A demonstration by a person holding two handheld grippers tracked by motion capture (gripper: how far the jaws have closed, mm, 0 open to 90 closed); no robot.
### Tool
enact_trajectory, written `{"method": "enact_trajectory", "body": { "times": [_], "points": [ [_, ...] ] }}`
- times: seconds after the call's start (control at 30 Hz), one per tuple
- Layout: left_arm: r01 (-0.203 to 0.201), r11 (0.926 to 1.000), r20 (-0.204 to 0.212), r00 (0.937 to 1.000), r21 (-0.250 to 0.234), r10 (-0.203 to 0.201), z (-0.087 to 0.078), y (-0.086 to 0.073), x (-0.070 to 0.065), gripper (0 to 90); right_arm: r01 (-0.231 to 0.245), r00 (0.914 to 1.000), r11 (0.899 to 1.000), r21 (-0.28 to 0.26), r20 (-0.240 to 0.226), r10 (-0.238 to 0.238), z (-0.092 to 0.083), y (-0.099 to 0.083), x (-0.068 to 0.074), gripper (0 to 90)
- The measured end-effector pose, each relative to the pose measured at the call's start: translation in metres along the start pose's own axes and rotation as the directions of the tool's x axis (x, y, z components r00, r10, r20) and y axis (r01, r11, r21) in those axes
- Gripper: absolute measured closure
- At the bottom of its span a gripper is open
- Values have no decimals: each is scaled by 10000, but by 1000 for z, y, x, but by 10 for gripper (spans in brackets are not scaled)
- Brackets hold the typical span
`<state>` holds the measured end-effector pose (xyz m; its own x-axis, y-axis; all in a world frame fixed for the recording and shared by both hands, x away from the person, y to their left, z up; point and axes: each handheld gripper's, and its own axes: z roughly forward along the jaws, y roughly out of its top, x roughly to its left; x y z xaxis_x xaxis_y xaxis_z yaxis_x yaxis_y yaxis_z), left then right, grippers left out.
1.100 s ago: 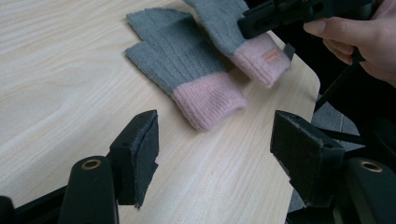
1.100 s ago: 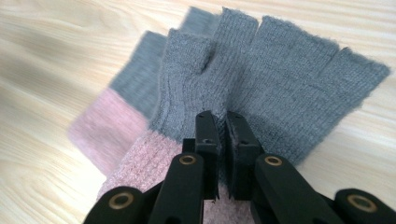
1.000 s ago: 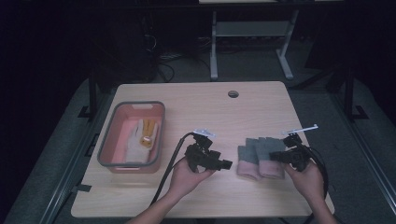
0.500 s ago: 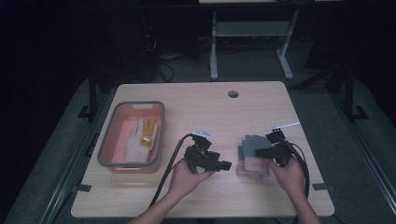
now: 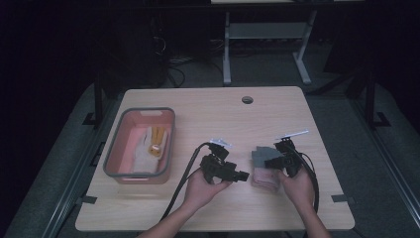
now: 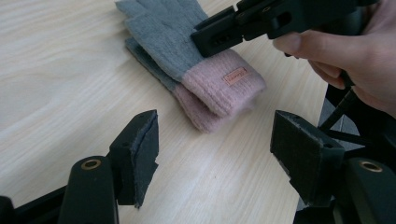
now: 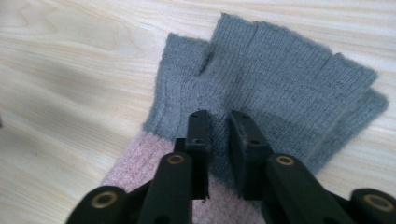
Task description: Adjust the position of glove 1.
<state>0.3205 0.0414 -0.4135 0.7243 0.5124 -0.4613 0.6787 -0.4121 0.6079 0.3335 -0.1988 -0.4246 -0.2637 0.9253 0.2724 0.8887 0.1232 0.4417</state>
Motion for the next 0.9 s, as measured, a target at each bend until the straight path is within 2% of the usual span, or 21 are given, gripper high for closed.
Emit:
{"method": "enact_trajectory", "body": {
  "times": [0.13,0.17,0.33,0.4,0.43,0.53,0.57,0.73,0.9],
  "points": [
    [120,9998,86,9999,138,-121,12,3,-1,335,-178,9996,9994,-292,-231,171,-7,-2,-7,679],
    [311,9994,169,9994,168,-314,18,5,-1,338,-368,9986,9986,-386,-393,353,-10,-3,-11,665],
    [637,9976,251,9976,269,-644,31,7,1,360,-657,9964,9964,-533,-571,626,-14,-8,-22,615],
    [846,9959,247,9960,324,-854,39,9,3,365,-808,9939,9950,-585,-800,760,-15,-13,-29,567],
    [1016,9943,275,9944,323,-1025,42,10,4,368,-852,9933,9945,-611,-835,800,-16,-14,-31,562],
    [1097,9931,241,9936,421,-1108,47,10,5,371,-923,9920,9932,-707,-924,856,-16,-16,-36,556],
    [1255,9913,211,9918,408,-1264,51,10,6,376,-1091,9897,9912,-752,-1017,1012,-17,-19,-40,541],
    [1385,9888,187,9900,561,-1398,59,10,9,394,-1284,9869,9888,-762,-1077,1198,-16,-24,-47,538],
    [1632,9849,174,9862,573,-1644,68,10,10,406,-1488,9844,9873,-552,-1033,1426,-8,-29,-54,550]
  ]
}}
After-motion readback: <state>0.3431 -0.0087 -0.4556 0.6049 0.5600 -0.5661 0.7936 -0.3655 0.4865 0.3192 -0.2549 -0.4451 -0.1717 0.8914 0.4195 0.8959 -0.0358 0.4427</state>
